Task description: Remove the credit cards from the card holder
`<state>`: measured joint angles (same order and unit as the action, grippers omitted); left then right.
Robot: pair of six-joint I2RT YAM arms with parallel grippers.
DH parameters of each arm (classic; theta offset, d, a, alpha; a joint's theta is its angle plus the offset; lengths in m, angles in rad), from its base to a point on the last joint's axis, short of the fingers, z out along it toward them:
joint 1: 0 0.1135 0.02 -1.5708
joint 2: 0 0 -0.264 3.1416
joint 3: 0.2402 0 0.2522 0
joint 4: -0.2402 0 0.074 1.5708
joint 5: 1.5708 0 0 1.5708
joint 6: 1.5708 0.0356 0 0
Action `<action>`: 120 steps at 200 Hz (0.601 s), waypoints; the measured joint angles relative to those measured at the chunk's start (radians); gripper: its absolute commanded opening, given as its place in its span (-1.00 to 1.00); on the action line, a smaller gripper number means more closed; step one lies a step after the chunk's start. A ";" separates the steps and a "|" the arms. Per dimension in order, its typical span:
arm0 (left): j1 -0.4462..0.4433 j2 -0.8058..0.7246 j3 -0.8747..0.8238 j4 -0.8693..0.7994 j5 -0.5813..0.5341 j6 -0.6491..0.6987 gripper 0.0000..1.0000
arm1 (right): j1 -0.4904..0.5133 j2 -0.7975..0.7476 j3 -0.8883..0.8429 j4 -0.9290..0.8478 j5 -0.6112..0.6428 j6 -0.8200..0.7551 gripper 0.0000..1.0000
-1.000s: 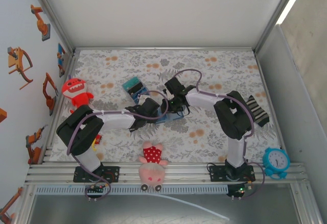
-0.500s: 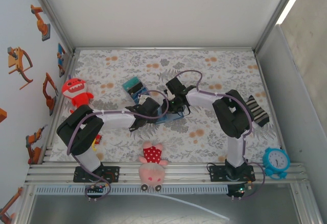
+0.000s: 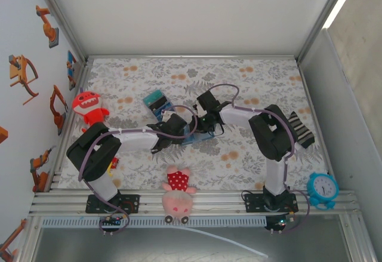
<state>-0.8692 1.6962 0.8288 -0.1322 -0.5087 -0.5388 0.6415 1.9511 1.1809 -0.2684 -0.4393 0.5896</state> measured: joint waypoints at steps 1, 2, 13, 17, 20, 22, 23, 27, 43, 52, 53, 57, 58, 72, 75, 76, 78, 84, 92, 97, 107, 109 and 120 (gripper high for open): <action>0.000 0.000 0.000 0.000 0.000 0.000 0.94 | -0.001 0.000 -0.001 0.002 -0.001 0.001 -0.85; 0.000 0.000 0.000 0.000 0.000 0.000 0.94 | -0.002 0.000 -0.003 0.006 -0.003 0.003 -0.85; 0.000 0.000 0.000 -0.002 -0.001 0.000 0.94 | -0.010 -0.003 -0.018 0.031 -0.023 0.014 -0.87; 0.000 0.000 0.000 -0.003 -0.001 0.000 0.94 | -0.013 -0.004 -0.026 0.044 -0.032 0.017 -0.87; 0.000 0.000 0.001 -0.003 -0.001 0.000 0.94 | -0.016 -0.005 -0.032 0.053 -0.039 0.020 -0.87; 0.000 0.000 0.001 -0.003 -0.001 0.000 0.94 | -0.017 -0.005 -0.035 0.057 -0.043 0.021 -0.87; 0.000 0.000 0.001 -0.003 -0.001 0.000 0.94 | -0.018 -0.005 -0.037 0.061 -0.045 0.022 -0.87; 0.000 0.000 0.001 -0.003 -0.001 0.000 0.94 | -0.021 -0.006 -0.044 0.073 -0.055 0.026 -0.86; 0.000 0.000 0.001 -0.005 -0.001 0.000 0.94 | -0.033 -0.008 -0.070 0.121 -0.090 0.044 -0.82; 0.000 0.000 0.002 -0.006 -0.001 0.000 0.94 | -0.039 -0.009 -0.082 0.143 -0.107 0.051 -0.79; 0.000 0.000 0.002 -0.006 -0.001 0.000 0.94 | -0.039 -0.009 -0.084 0.147 -0.110 0.054 -0.78; 0.000 0.000 0.002 -0.007 -0.001 0.000 0.94 | -0.040 -0.010 -0.087 0.155 -0.115 0.056 -0.78; 0.000 0.000 0.002 -0.007 -0.002 0.000 0.94 | -0.040 -0.010 -0.089 0.156 -0.116 0.056 -0.78; 0.000 0.001 0.002 -0.011 -0.005 0.000 0.94 | -0.042 -0.012 -0.101 0.183 -0.130 0.066 -0.77; 0.000 0.000 0.003 -0.011 -0.005 0.000 0.94 | -0.043 -0.013 -0.103 0.187 -0.132 0.067 -0.77; 0.000 0.001 0.003 -0.011 -0.005 0.000 0.94 | -0.043 -0.013 -0.103 0.188 -0.133 0.067 -0.77; 0.000 0.000 0.003 -0.012 -0.005 0.000 0.94 | -0.043 -0.013 -0.105 0.191 -0.135 0.069 -0.77; 0.000 0.001 0.003 -0.014 -0.007 0.000 0.94 | -0.043 -0.014 -0.110 0.201 -0.142 0.070 -0.75; 0.000 0.001 0.003 -0.016 -0.008 0.000 0.94 | -0.045 -0.014 -0.118 0.216 -0.150 0.074 -0.74; 0.000 0.001 0.003 -0.016 -0.009 0.000 0.94 | -0.046 -0.015 -0.123 0.227 -0.156 0.077 -0.73; 0.000 0.001 0.004 -0.018 -0.009 0.000 0.94 | -0.049 -0.016 -0.133 0.245 -0.166 0.085 -0.73; 0.000 0.001 0.005 -0.018 -0.010 0.000 0.94 | -0.050 -0.016 -0.135 0.249 -0.170 0.087 -0.73; 0.000 0.001 0.005 -0.019 -0.011 0.000 0.94 | -0.052 -0.016 -0.142 0.265 -0.180 0.096 -0.72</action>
<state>-0.8692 1.6970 0.8341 -0.1516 -0.5198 -0.5392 0.5892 1.9350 1.0386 -0.0032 -0.6189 0.6857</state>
